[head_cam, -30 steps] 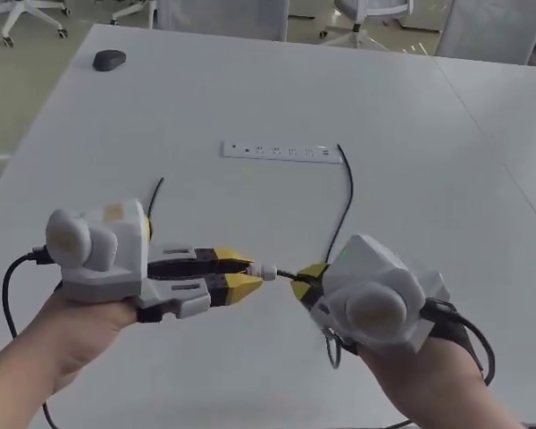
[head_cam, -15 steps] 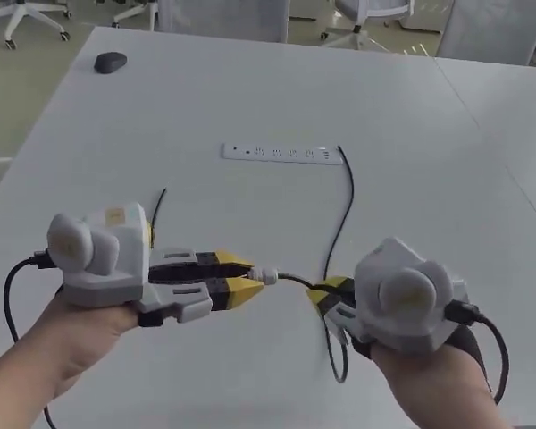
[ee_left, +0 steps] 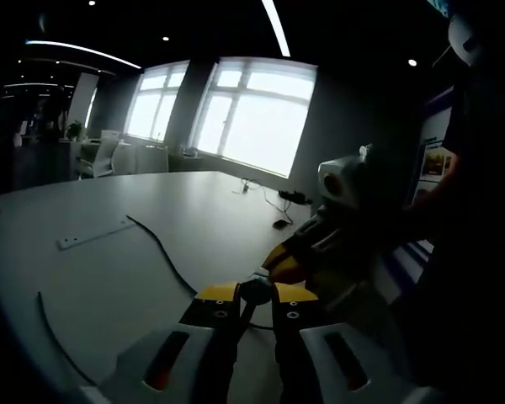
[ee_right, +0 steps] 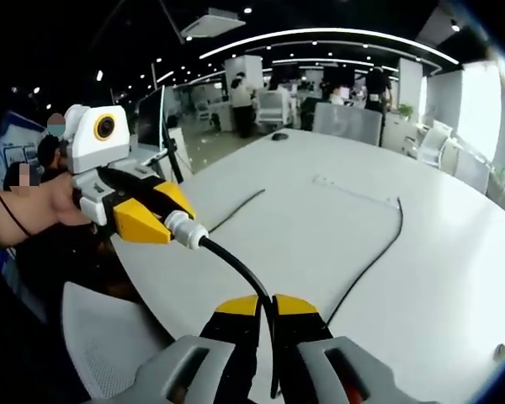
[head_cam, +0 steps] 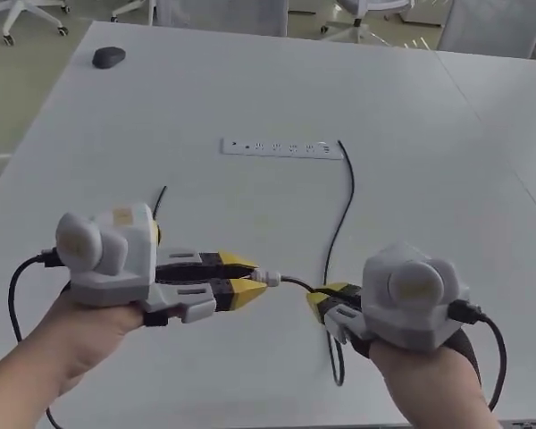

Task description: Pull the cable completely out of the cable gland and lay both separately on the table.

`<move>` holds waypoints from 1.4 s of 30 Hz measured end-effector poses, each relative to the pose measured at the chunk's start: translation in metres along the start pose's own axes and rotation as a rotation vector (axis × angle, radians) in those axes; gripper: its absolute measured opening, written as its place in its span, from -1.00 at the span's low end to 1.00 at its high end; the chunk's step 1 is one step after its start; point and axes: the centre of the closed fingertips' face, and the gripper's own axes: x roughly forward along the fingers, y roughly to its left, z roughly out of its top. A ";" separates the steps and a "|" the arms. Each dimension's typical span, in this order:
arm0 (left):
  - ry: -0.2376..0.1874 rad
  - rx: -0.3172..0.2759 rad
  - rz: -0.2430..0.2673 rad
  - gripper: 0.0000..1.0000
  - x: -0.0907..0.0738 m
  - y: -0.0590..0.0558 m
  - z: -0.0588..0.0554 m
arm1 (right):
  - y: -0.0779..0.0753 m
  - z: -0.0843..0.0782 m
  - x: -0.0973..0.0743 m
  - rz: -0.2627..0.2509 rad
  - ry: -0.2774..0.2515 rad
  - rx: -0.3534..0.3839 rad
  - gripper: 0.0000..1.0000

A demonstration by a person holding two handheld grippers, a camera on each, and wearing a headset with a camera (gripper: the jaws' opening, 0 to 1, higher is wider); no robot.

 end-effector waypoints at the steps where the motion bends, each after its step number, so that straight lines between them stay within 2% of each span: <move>1: 0.000 0.000 0.000 -0.70 0.000 0.000 0.000 | 0.000 -0.001 0.000 0.001 0.000 0.004 -1.00; 9: -0.001 -0.004 0.000 -0.70 -0.002 0.000 0.000 | -0.013 -0.014 0.000 -0.021 0.021 0.052 -1.00; 13: -0.005 -0.007 -0.003 -0.70 -0.001 -0.002 0.000 | -0.017 -0.026 0.002 -0.027 0.038 0.126 -1.00; 16: 0.008 -0.002 -0.007 -0.70 0.001 -0.004 -0.003 | -0.016 -0.031 0.003 -0.026 0.051 0.158 -1.00; 22: 0.006 -0.011 -0.003 -0.70 0.001 -0.002 -0.004 | -0.016 -0.028 -0.001 -0.040 0.050 0.106 -1.00; 25: -0.008 -0.012 0.003 -0.70 -0.002 -0.001 -0.001 | -0.015 -0.023 -0.004 -0.021 0.029 0.105 -0.99; 27: -0.001 -0.014 0.009 -0.70 -0.002 0.001 -0.001 | -0.016 -0.022 -0.006 -0.024 0.024 0.087 -0.98; 30: -0.011 -0.015 0.014 -0.70 -0.002 0.001 0.001 | -0.015 -0.015 -0.012 -0.034 0.009 0.004 -0.98; 32: -0.016 -0.007 0.019 -0.70 -0.003 0.001 0.003 | -0.013 -0.014 -0.015 -0.033 0.020 -0.039 -0.97; 35: -0.015 -0.009 0.020 -0.70 -0.003 0.003 0.003 | -0.008 -0.006 -0.020 -0.015 0.008 -0.085 -0.90; 37: -0.004 -0.002 0.019 -0.70 -0.003 0.002 0.002 | -0.005 0.006 -0.024 -0.013 -0.025 -0.140 -0.81; 38: -0.002 0.000 0.019 -0.70 -0.002 0.002 0.002 | -0.002 0.012 -0.026 -0.012 -0.026 -0.178 -0.78; 40: -0.002 -0.004 0.017 -0.70 -0.002 0.001 0.002 | 0.005 0.023 -0.027 0.008 -0.053 -0.223 -0.76; 42: 0.000 -0.005 0.016 -0.70 -0.001 0.000 0.002 | 0.011 0.031 -0.027 0.014 -0.044 -0.309 -0.72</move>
